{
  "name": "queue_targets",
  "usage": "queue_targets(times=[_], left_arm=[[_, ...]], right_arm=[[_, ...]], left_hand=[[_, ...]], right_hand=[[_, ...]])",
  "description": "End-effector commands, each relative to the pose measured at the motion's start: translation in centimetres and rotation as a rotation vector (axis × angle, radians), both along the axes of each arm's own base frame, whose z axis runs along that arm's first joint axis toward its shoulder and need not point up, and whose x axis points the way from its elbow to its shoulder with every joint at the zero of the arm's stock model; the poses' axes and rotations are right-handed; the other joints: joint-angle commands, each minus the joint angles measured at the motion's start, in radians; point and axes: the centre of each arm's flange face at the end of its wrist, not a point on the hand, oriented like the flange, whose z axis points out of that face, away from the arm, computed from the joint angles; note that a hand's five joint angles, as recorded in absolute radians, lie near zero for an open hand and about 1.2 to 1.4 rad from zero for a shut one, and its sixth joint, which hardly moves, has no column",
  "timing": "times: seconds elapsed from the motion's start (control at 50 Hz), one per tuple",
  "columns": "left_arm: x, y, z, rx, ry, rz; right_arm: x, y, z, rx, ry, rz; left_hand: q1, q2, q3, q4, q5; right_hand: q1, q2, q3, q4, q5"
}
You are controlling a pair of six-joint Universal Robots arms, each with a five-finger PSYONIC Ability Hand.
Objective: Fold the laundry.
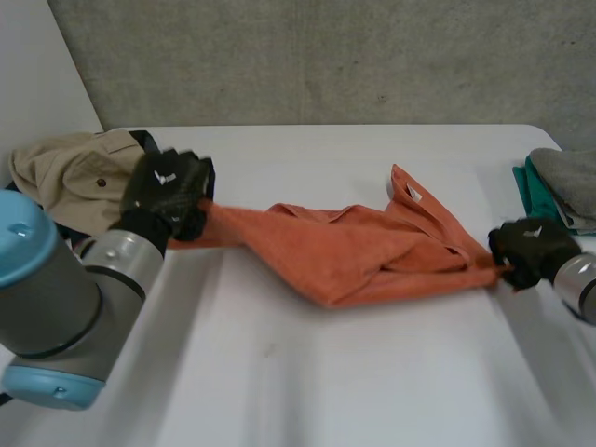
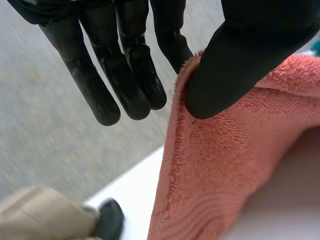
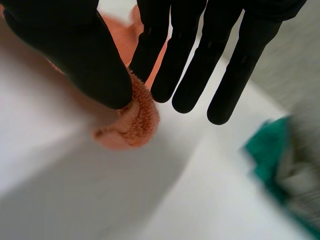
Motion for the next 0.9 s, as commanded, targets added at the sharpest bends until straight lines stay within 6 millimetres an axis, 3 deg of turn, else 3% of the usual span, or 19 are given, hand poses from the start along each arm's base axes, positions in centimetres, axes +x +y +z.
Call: queue_targets(times=[0.02, 0.08, 0.14, 0.2, 0.28, 0.34, 0.38, 0.5, 0.56, 0.6, 0.62, 0.68, 0.7, 0.72, 0.74, 0.76, 0.8, 0.84, 0.9], left_arm=[[1.4, 1.7, 9.8, -0.226, 0.094, 0.017], [2.1, 2.9, 13.6, -0.298, 0.123, 0.022], [3.1, 3.6, 16.7, -0.343, 0.138, 0.041], [3.8, 2.9, 17.2, -0.325, 0.096, 0.077], [3.8, 1.5, 15.3, -0.272, -0.007, 0.09], [3.2, 0.3, 13.3, -0.237, -0.089, 0.076], [2.6, -0.9, 10.8, -0.189, -0.167, 0.059], [0.8, -4.8, 3.7, -0.06, -0.306, 0.023], [0.0, -7.8, 2.3, -0.095, -0.306, 0.037], [-0.4, -9.5, 2.3, -0.143, -0.288, 0.05], [-0.7, -10.2, 2.7, -0.175, -0.275, 0.056], [-1.8, -12.6, 6.0, -0.362, -0.204, 0.084], [-2.0, -12.9, 7.3, -0.418, -0.179, 0.09], [-2.2, -13.5, 10.0, -0.531, -0.128, 0.109], [-2.2, -13.6, 11.3, -0.585, -0.103, 0.119], [-2.2, -13.7, 12.6, -0.638, -0.08, 0.131], [-2.1, -13.5, 15.8, -0.758, -0.021, 0.154], [-2.2, -12.9, 17.4, -0.809, 0.011, 0.153], [-1.7, -11.4, 19.6, -0.851, 0.039, 0.161]], right_arm=[[-0.4, 2.4, 14.5, -0.362, 0.035, -0.042], [-0.4, 4.6, 19.9, -0.449, 0.046, -0.04], [-0.6, 5.3, 22.3, -0.474, 0.052, -0.045], [-0.9, 5.9, 24.6, -0.5, 0.072, -0.06], [-0.6, 6.0, 25.6, -0.526, 0.112, -0.056], [0.3, 5.7, 24.6, -0.498, 0.128, -0.029], [1.0, 5.0, 23.2, -0.452, 0.134, -0.017], [3.2, 1.6, 16.2, -0.267, 0.255, -0.015], [3.4, -0.7, 14.7, -0.284, 0.275, -0.048], [3.6, -2.2, 14.2, -0.329, 0.272, -0.067], [4.1, -3.5, 14.4, -0.403, 0.254, -0.084], [5.2, -5.0, 16.7, -0.581, 0.191, -0.117], [5.6, -5.8, 18.9, -0.714, 0.137, -0.145], [5.8, -6.1, 20.1, -0.778, 0.114, -0.162], [5.8, -6.3, 21.4, -0.84, 0.09, -0.182], [6.0, -6.5, 24.0, -0.957, 0.042, -0.214], [6.0, -6.3, 26.1, -1.054, 0.009, -0.246], [6.1, -5.5, 28.7, -1.154, -0.043, -0.271], [6.5, -4.3, 30.4, -1.214, -0.075, -0.266]], left_hand=[[0.218, 0.195, 0.199, 0.194, 0.243], [0.218, 0.195, 0.199, 0.194, 0.243], [0.218, 0.195, 0.199, 0.194, 0.243], [0.218, 0.195, 0.199, 0.194, 0.243], [0.218, 0.195, 0.199, 0.194, 0.243], [0.218, 0.195, 0.199, 0.194, 0.243], [0.218, 0.195, 0.199, 0.194, 0.243], [0.218, 0.195, 0.199, 0.194, 0.243], [0.218, 0.195, 0.199, 0.194, 0.243], [0.218, 0.195, 0.199, 0.194, 0.243], [0.218, 0.195, 0.199, 0.194, 0.243], [0.218, 0.195, 0.199, 0.194, 0.243], [0.218, 0.195, 0.199, 0.194, 0.243], [0.218, 0.195, 0.199, 0.194, 0.243], [0.218, 0.195, 0.199, 0.194, 0.243], [0.218, 0.195, 0.199, 0.194, 0.243], [0.218, 0.195, 0.199, 0.194, 0.243], [0.218, 0.195, 0.199, 0.194, 0.243], [0.218, 0.195, 0.199, 0.194, 0.243]], right_hand=[[0.294, 0.221, 0.209, 0.2, 0.249], [0.294, 0.221, 0.209, 0.2, 0.249], [0.294, 0.221, 0.209, 0.2, 0.249], [0.294, 0.221, 0.209, 0.2, 0.249], [0.294, 0.221, 0.209, 0.2, 0.249], [0.294, 0.221, 0.209, 0.2, 0.249], [0.294, 0.221, 0.209, 0.2, 0.249], [0.294, 0.221, 0.209, 0.2, 0.249], [0.294, 0.221, 0.209, 0.2, 0.249], [0.294, 0.221, 0.209, 0.2, 0.249], [0.294, 0.221, 0.209, 0.2, 0.249], [0.294, 0.221, 0.209, 0.2, 0.249], [0.294, 0.221, 0.209, 0.2, 0.249], [0.294, 0.221, 0.209, 0.2, 0.249], [0.294, 0.221, 0.209, 0.2, 0.249], [0.294, 0.221, 0.209, 0.2, 0.249], [0.294, 0.221, 0.209, 0.2, 0.249], [0.294, 0.221, 0.209, 0.2, 0.249], [0.294, 0.221, 0.209, 0.2, 0.249]])
